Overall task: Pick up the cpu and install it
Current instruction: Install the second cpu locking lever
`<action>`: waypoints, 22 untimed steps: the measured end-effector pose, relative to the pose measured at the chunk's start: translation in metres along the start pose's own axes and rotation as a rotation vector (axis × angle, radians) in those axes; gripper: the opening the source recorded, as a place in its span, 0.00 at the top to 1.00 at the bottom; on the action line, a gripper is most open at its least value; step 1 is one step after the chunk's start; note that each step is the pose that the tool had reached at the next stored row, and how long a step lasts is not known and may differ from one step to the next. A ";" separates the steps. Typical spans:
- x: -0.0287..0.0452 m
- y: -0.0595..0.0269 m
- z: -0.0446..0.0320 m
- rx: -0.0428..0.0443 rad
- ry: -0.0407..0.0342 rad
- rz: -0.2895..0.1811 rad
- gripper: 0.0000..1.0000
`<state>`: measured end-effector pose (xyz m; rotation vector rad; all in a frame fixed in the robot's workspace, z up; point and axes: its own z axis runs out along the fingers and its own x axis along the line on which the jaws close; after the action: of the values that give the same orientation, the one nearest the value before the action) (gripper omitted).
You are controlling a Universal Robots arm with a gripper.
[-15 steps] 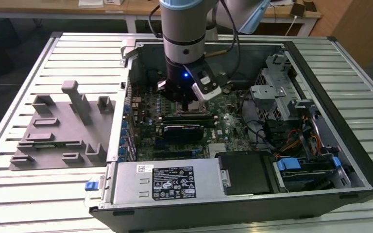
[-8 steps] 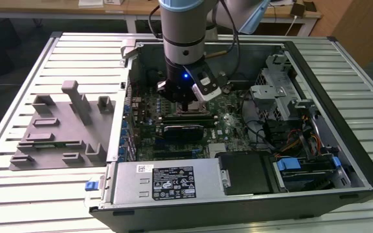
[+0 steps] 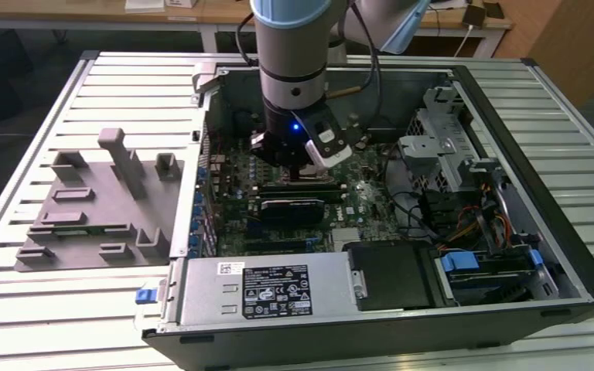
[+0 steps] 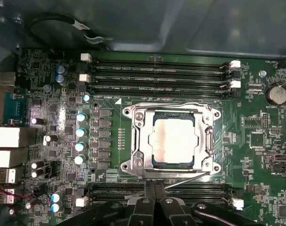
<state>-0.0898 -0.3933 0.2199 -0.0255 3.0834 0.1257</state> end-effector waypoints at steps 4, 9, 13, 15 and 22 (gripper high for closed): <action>0.0022 -0.0013 0.0022 -0.0039 0.0000 0.000 0.89; 0.0053 -0.0029 0.0045 -0.0195 -0.0003 0.001 0.89; 0.0080 -0.0048 0.0061 -0.0309 -0.0006 0.002 0.89; 0.0095 -0.0063 0.0067 -0.0396 -0.0007 0.002 0.89; 0.0132 -0.0127 0.0088 -0.0745 -0.0014 0.004 0.89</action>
<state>-0.1023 -0.4054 0.2094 -0.0219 3.0760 0.2405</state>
